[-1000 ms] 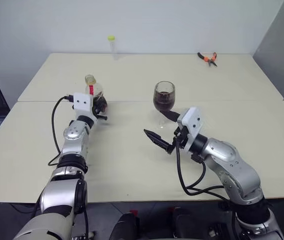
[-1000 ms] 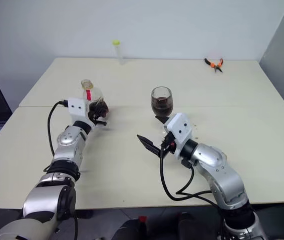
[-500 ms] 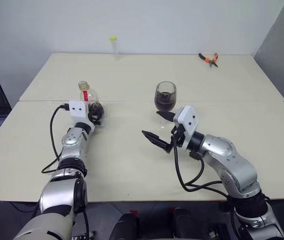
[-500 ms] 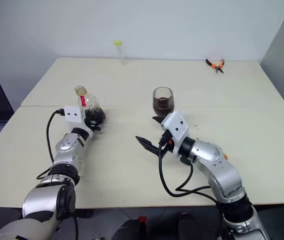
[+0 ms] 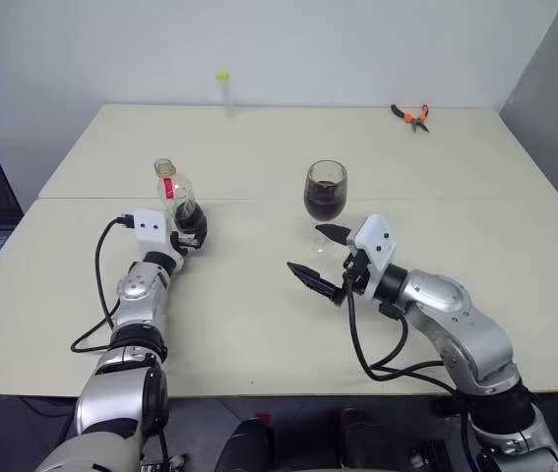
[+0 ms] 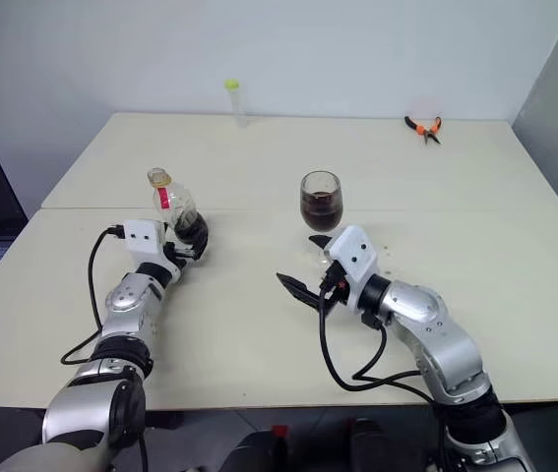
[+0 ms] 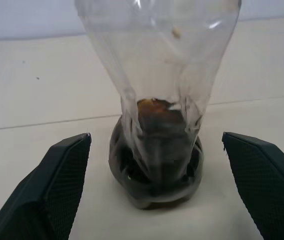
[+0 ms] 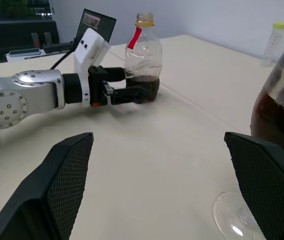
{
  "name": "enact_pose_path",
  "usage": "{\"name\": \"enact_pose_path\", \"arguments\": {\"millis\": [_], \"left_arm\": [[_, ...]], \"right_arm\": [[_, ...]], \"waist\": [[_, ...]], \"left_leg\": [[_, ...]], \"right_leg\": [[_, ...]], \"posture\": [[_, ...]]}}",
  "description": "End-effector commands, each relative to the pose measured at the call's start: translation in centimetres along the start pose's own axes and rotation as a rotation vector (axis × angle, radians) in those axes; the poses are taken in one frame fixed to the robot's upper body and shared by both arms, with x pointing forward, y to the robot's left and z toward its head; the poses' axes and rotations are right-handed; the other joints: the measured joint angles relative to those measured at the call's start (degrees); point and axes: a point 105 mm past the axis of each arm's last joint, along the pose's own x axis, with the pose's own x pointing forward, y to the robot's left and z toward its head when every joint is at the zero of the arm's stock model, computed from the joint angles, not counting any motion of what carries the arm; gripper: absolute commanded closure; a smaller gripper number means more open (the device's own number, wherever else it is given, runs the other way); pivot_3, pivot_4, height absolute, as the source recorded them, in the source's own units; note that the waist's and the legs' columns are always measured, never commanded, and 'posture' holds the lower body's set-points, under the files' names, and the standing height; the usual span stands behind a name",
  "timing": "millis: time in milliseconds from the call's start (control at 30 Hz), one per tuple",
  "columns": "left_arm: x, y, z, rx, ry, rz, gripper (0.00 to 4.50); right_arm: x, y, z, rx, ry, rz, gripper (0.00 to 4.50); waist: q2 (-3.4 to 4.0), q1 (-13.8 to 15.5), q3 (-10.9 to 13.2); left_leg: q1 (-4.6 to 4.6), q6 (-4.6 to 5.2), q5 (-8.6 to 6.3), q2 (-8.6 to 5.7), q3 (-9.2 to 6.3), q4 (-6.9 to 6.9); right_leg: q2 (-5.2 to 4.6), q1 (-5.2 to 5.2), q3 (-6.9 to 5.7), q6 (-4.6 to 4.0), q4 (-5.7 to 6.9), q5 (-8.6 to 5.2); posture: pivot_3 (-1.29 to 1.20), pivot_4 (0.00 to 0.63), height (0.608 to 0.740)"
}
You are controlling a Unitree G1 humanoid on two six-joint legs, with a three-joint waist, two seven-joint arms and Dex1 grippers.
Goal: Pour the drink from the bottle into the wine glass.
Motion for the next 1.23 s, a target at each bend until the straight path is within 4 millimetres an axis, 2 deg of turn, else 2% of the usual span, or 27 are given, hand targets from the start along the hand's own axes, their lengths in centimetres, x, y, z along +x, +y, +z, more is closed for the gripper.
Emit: {"name": "enact_pose_path", "arguments": {"millis": [33, 167, 333, 433, 600, 867, 1233], "left_arm": [[-1.2, 1.5, 1.7, 0.023, -0.068, 0.04, 0.06], [-3.5, 1.8, 1.7, 0.013, -0.045, 0.084, 0.06], [-5.8, 1.7, 1.1, 0.062, 0.038, 0.192, 0.06], [-6.5, 1.1, 0.8, 0.075, 0.075, 0.205, 0.06], [-6.8, -1.1, 0.9, 0.04, 0.019, 0.146, 0.06], [-6.9, -2.5, 1.2, 0.044, -0.021, 0.081, 0.06], [-6.7, -2.5, 1.4, 0.021, -0.035, 0.059, 0.06]], "right_arm": [[-1.3, -0.4, 1.3, -0.021, -0.058, -0.038, 0.0], [-3.4, -2.0, 0.0, -0.011, -0.057, -0.191, 0.0], [-7.1, -5.6, -2.9, 0.026, -0.077, -0.542, 0.0], [-8.7, -6.8, -4.5, 0.024, -0.089, -0.695, 0.0], [-10.3, -8.1, -7.9, 0.047, -0.066, -0.862, 0.0], [-10.7, -8.8, -9.2, 0.063, -0.072, -0.91, 0.0], [-9.9, -8.6, -9.2, 0.084, -0.083, -0.897, 0.0]], "waist": [[0.0, -0.05, 0.0], [0.0, 0.09, 0.0], [0.0, 0.47, -0.03], [0.0, 0.5, -0.04], [0.04, 0.46, -0.09], [0.09, 0.41, -0.1], [0.09, 0.39, -0.1]], "left_leg": [[0.01, 0.0, 0.0, 0.01, 0.01, -0.01], [0.0, 0.0, -0.01, 0.05, -0.01, -0.05], [0.17, 0.18, -0.11, 0.05, -0.03, -0.05], [0.25, 0.19, -0.12, 0.03, 0.01, -0.07], [0.31, 0.15, -0.1, 0.06, 0.06, -0.11], [0.31, 0.16, -0.11, 0.09, 0.12, -0.13], [0.3, 0.18, -0.12, 0.09, 0.11, -0.13]], "right_leg": [[-0.04, 0.0, 0.02, 0.0, 0.0, 0.0], [-0.15, 0.0, 0.03, 0.0, -0.04, 0.0], [-0.2, 0.21, 0.0, 0.0, -0.04, 0.0], [-0.18, 0.28, 0.01, 0.0, -0.07, 0.0], [-0.04, 0.3, 0.03, 0.0, -0.07, 0.0], [0.03, 0.29, 0.08, 0.0, -0.08, 0.0], [0.05, 0.3, 0.07, 0.0, -0.08, 0.0]], "posture": [[0.0, 0.15, 0.74], [0.0, 0.15, 0.74], [0.0, 0.15, 0.74], [0.0, 0.15, 0.74], [0.0, 0.15, 0.74], [0.0, 0.15, 0.74], [0.0, 0.15, 0.74]]}}
